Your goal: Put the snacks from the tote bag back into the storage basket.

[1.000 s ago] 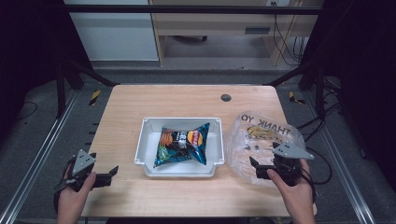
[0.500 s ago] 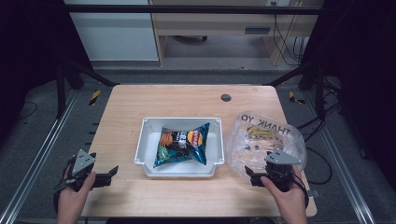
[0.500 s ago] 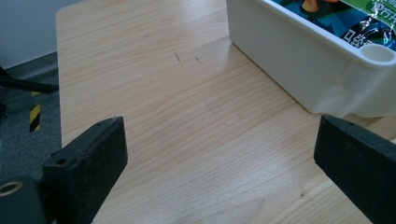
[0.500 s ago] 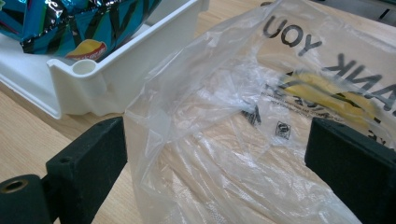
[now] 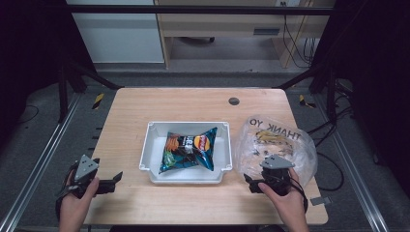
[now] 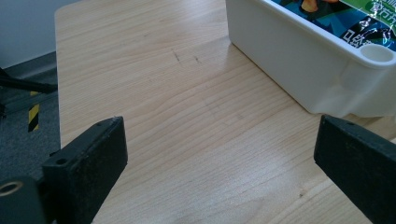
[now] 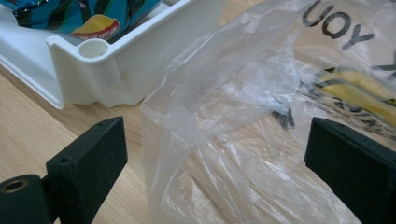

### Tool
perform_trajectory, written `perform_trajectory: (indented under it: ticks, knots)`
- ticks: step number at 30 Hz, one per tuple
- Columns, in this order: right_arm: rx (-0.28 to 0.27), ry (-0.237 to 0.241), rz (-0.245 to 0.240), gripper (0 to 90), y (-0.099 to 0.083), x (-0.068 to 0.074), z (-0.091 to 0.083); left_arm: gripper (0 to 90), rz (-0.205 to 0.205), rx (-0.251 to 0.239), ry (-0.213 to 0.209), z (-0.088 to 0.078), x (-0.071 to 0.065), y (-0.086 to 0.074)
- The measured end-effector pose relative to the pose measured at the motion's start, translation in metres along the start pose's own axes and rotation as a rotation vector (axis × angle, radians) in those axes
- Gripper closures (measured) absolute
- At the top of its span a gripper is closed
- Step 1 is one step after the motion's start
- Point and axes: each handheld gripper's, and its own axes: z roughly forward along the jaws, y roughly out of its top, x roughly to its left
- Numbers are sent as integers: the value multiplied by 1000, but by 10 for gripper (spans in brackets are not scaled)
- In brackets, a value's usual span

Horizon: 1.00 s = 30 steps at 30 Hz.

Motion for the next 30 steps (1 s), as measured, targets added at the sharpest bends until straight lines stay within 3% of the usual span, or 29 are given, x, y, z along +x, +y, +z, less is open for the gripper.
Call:
perform_trajectory:
  ticks: [12,30]
  knots:
    - [54,32,1,61,-2,0,20,24,0,0,0,0,0,0]
    - [114,20,-8,60,-12,2,32,23,3,0,-3,1,0,0]
